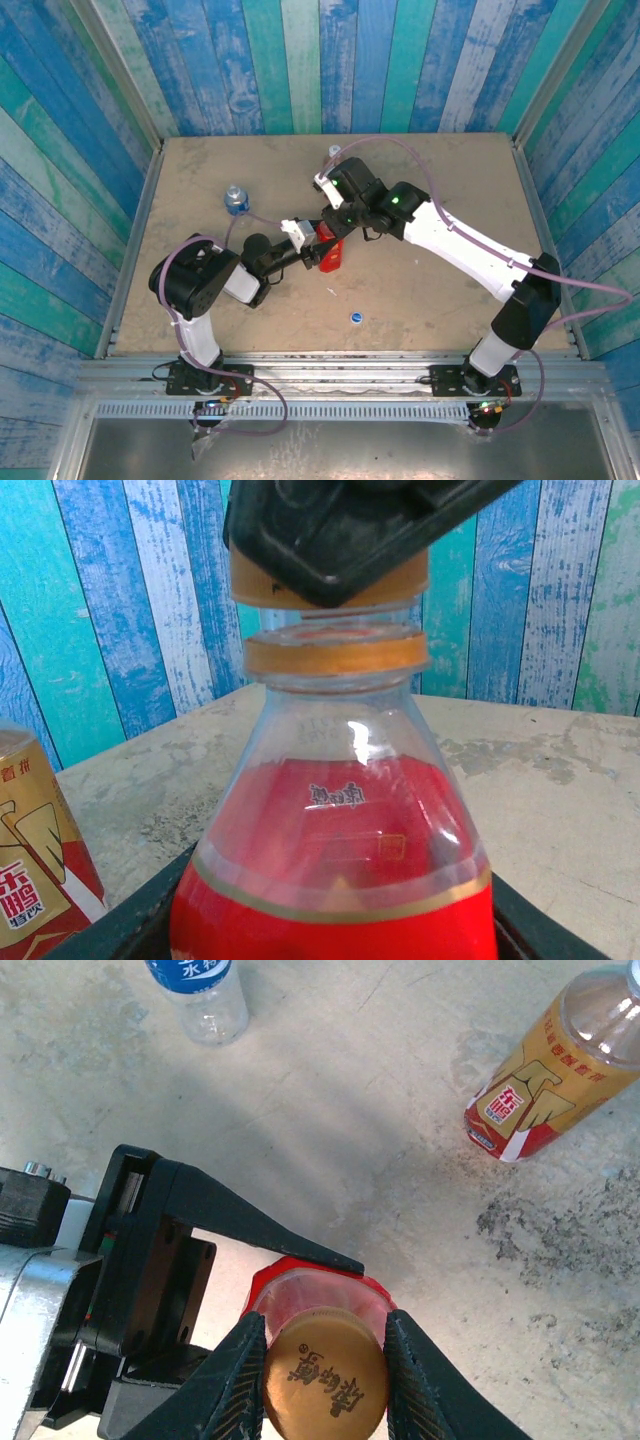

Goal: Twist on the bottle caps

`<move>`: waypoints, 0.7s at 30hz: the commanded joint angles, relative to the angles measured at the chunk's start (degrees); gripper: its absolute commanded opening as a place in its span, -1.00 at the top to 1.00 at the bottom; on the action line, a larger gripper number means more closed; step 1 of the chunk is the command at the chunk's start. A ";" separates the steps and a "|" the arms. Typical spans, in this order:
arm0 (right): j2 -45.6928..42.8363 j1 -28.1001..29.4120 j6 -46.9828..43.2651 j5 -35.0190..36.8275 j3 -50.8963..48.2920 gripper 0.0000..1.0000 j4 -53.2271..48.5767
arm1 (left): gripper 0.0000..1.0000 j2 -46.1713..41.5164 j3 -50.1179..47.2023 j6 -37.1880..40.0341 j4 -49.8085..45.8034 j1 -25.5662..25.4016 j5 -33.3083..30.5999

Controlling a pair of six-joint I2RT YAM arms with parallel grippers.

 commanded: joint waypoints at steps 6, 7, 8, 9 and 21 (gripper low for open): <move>-0.11 -2.92 -6.19 -8.45 0.11 0.45 -1.26 | -0.10 0.62 -0.92 -0.56 -6.05 0.59 2.66; 0.09 -3.21 -6.57 -9.17 0.17 0.45 -1.28 | -0.10 0.70 -0.89 -0.56 -6.00 0.60 2.75; 0.24 -3.46 -6.53 -9.70 0.28 0.45 -1.27 | -0.10 0.70 -1.03 -0.53 -6.03 0.64 2.83; 0.56 -3.86 -5.80 -10.31 0.44 0.45 -1.29 | -0.10 0.76 -1.02 -0.59 -5.95 0.66 2.84; 1.21 -5.21 -10.57 -13.57 -0.85 0.40 -1.62 | -0.10 1.39 -1.13 -1.22 -4.61 1.26 4.22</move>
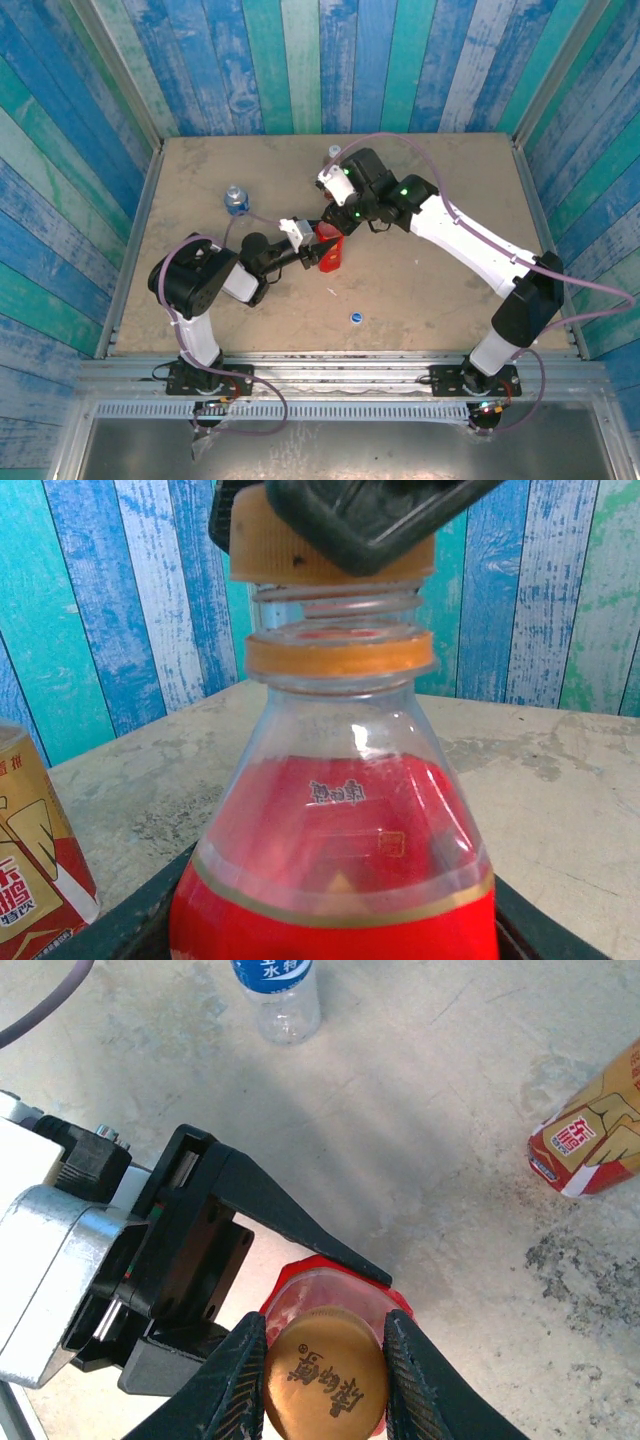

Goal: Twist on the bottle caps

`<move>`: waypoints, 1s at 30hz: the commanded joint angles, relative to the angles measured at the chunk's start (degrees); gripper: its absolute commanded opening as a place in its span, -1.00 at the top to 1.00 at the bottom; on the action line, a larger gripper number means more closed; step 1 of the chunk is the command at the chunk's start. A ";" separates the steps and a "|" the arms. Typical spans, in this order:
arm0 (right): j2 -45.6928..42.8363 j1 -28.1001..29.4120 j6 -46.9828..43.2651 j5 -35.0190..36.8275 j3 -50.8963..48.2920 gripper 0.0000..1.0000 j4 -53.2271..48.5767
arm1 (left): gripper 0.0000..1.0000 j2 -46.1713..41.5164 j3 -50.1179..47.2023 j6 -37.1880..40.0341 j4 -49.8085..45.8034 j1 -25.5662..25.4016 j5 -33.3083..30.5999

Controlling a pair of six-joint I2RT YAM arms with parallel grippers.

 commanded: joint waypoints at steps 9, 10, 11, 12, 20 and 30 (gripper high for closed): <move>2.17 -0.49 -1.56 0.70 -0.17 0.36 -3.32 | -0.10 1.28 -1.01 -0.29 -5.03 0.08 1.91; 1.92 -0.49 -1.29 1.18 -0.48 0.37 -2.87 | -0.10 1.32 -1.08 -0.29 -4.96 0.08 1.93; 1.69 -0.49 -1.17 1.46 -0.67 0.37 -2.57 | -0.10 1.44 -1.08 -0.29 -5.00 0.07 1.96; 1.59 -0.57 -0.94 1.76 -0.70 0.37 -2.24 | -0.10 1.31 -1.03 -0.29 -4.97 0.08 2.00; 1.57 -0.66 0.12 2.52 0.36 0.31 -1.53 | -0.10 1.25 -1.08 -0.31 -5.01 0.08 2.08; 0.41 -0.56 0.64 2.26 0.07 0.25 -1.19 | -0.10 1.49 -0.93 -0.52 -5.14 0.25 2.16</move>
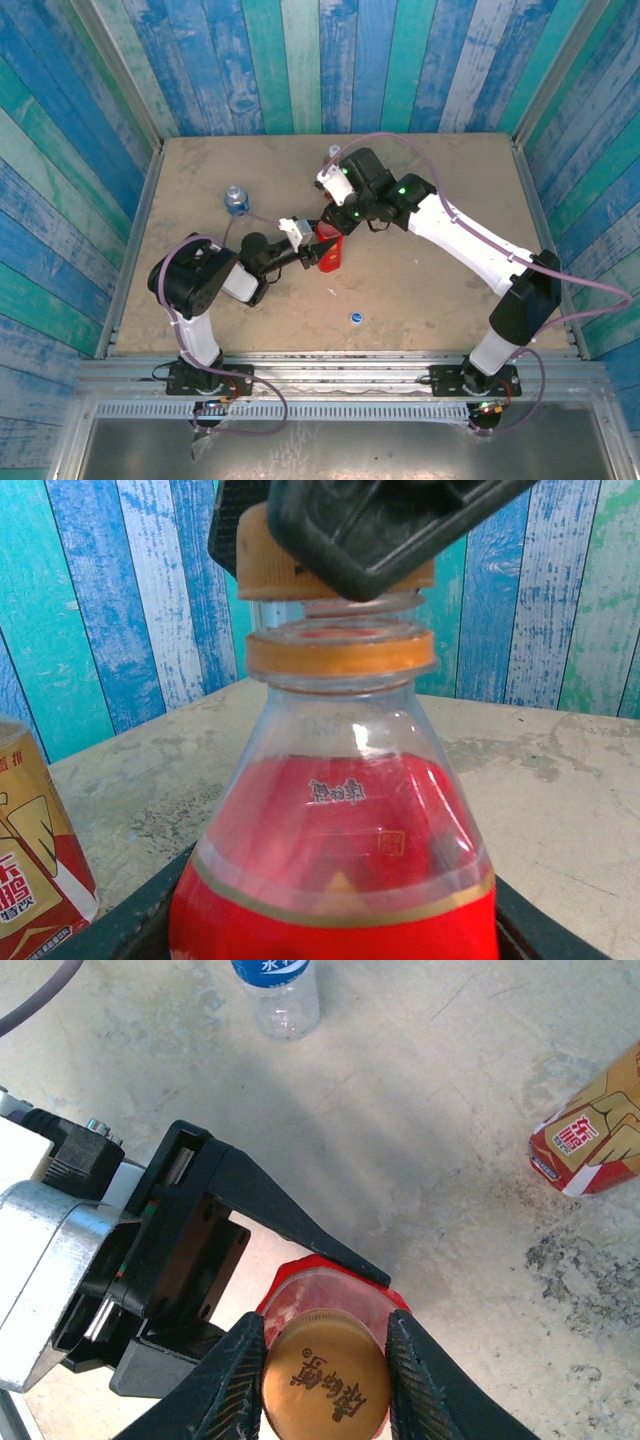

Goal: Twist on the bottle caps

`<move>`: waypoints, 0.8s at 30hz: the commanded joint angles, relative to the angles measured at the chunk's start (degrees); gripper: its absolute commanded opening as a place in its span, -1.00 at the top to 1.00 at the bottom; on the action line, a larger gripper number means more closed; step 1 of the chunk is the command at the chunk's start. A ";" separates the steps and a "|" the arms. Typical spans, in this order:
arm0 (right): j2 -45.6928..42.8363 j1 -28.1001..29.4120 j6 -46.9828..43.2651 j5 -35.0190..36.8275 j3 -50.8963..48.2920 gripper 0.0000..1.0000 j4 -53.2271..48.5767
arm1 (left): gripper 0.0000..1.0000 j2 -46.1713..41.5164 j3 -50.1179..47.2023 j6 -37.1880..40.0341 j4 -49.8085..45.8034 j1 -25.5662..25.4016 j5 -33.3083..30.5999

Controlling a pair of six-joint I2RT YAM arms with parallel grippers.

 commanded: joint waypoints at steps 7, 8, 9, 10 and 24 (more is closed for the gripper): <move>-2.12 -0.53 1.76 2.04 -1.74 -0.13 2.01 | -0.10 1.51 -0.91 0.05 -5.07 0.05 2.22; -2.51 -0.53 2.15 2.29 -1.98 -0.16 2.51 | -0.10 1.55 -0.89 0.10 -5.09 0.01 2.28; -2.87 -0.57 2.39 2.32 -2.34 -0.18 3.27 | -0.10 1.53 -0.87 0.07 -4.97 0.08 2.38; -3.31 -0.53 2.71 2.31 -2.76 -0.20 3.97 | -0.11 1.59 -0.89 0.10 -4.99 0.07 2.39; -4.61 -2.66 7.13 -1.86 -5.41 0.36 6.87 | -0.11 1.42 -1.26 0.53 -4.79 0.17 2.74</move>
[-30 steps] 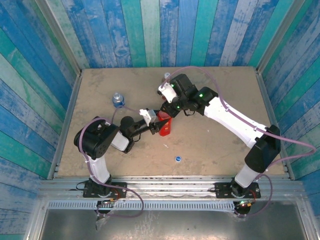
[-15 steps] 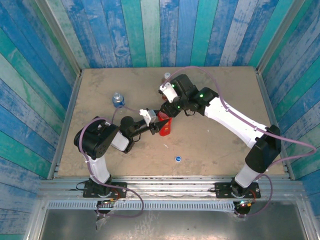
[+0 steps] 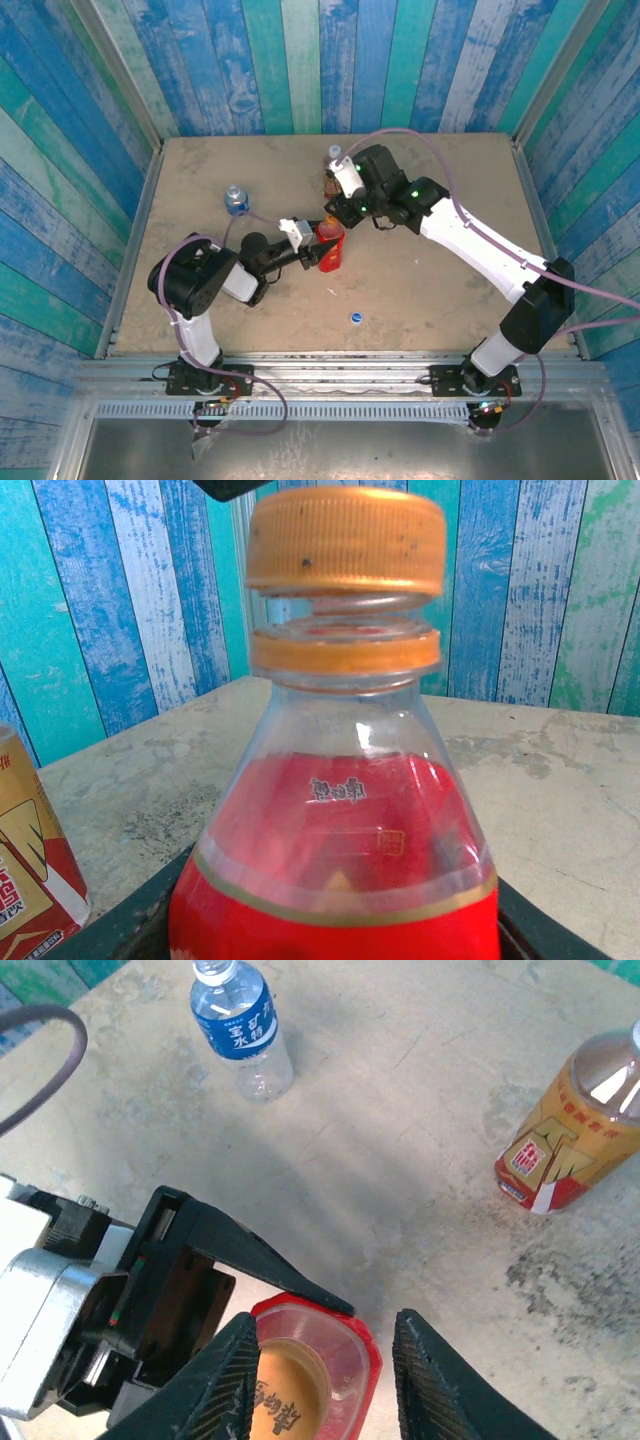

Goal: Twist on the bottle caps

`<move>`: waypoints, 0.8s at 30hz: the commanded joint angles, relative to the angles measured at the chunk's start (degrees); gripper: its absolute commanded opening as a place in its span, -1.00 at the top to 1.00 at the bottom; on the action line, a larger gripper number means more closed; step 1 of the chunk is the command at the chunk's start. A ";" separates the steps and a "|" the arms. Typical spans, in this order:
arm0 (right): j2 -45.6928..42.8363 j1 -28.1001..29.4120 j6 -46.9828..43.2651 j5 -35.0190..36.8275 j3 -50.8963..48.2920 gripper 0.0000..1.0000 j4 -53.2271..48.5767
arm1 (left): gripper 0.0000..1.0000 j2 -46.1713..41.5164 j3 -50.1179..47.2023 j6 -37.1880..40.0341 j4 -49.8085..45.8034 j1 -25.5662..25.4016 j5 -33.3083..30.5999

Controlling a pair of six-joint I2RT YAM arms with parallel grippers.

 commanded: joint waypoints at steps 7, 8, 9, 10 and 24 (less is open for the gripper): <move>-0.38 -1.07 0.79 -3.34 -2.00 0.43 -2.07 | -0.11 1.57 -1.18 0.49 -4.76 0.10 1.80; -0.31 -1.09 0.70 -3.56 -2.20 0.44 -2.26 | -0.12 1.51 -1.18 0.50 -4.87 0.10 1.86; -0.30 -1.09 0.65 -3.63 -2.40 0.45 -2.50 | -0.12 1.57 -1.15 0.50 -4.91 0.07 1.86; -0.22 -1.07 0.55 -3.63 -2.49 0.44 -2.55 | -0.11 1.58 -1.17 0.49 -4.94 0.10 1.85; -2.23 -1.07 0.61 -4.09 -2.92 0.41 -2.88 | -0.12 1.55 -1.08 0.58 -5.18 0.10 1.87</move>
